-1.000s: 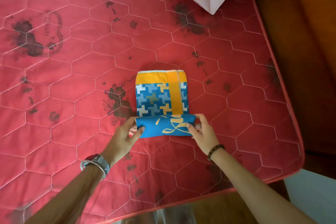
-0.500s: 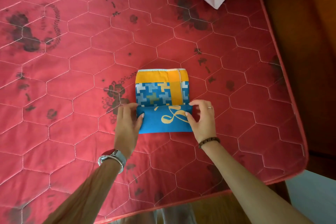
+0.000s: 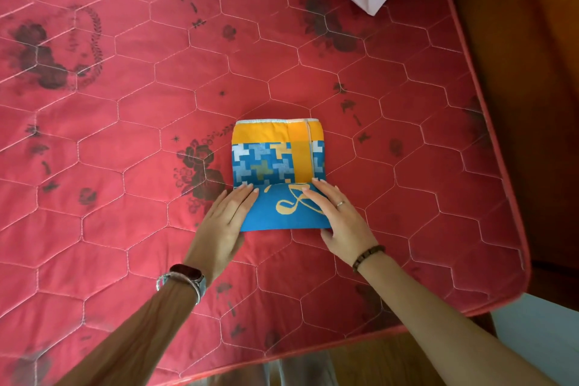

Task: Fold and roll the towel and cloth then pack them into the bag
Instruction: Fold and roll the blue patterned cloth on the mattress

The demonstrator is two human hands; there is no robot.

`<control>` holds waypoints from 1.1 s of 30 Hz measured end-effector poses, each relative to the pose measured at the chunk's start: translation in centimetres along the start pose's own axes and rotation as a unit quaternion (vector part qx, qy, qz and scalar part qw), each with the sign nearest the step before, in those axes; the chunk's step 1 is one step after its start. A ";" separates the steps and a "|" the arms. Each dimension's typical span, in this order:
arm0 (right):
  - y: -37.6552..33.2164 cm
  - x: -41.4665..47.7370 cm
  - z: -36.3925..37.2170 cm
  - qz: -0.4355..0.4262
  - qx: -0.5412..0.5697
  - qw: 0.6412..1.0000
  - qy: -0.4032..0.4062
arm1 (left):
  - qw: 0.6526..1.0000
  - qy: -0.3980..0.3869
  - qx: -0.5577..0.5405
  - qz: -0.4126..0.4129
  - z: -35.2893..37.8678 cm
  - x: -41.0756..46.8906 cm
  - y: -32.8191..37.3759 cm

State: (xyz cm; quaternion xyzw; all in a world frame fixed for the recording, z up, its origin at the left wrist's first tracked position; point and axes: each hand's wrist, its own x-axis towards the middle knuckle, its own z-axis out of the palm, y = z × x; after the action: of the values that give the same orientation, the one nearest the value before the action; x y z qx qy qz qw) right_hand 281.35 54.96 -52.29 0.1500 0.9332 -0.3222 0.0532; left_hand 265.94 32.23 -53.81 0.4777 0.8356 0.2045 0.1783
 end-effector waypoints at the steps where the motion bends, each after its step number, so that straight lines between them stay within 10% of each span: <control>1: 0.2 0.2 0.0 -0.001 -0.004 1.000 0.005 | 1.000 0.007 -0.002 -0.006 0.0 0.2 0.0; 9: 0.4 0.6 -1.2 0.030 0.120 0.992 0.001 | 0.986 0.028 -0.160 -0.039 -1.4 0.6 -0.1; 19: 0.2 1.1 -3.3 0.185 0.377 0.903 -0.089 | 0.867 -0.088 -0.436 -0.224 -3.6 0.7 -0.4; 33: -2.1 3.9 -1.4 0.312 0.205 0.918 0.137 | 0.845 0.155 -0.350 -0.374 -1.9 3.0 3.1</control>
State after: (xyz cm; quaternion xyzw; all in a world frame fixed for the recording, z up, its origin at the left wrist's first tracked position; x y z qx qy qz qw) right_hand 276.94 55.17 -50.72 0.4836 0.7509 -0.4497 -0.0094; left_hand 265.81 35.89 -50.96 -0.0032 0.8403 0.4726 0.2654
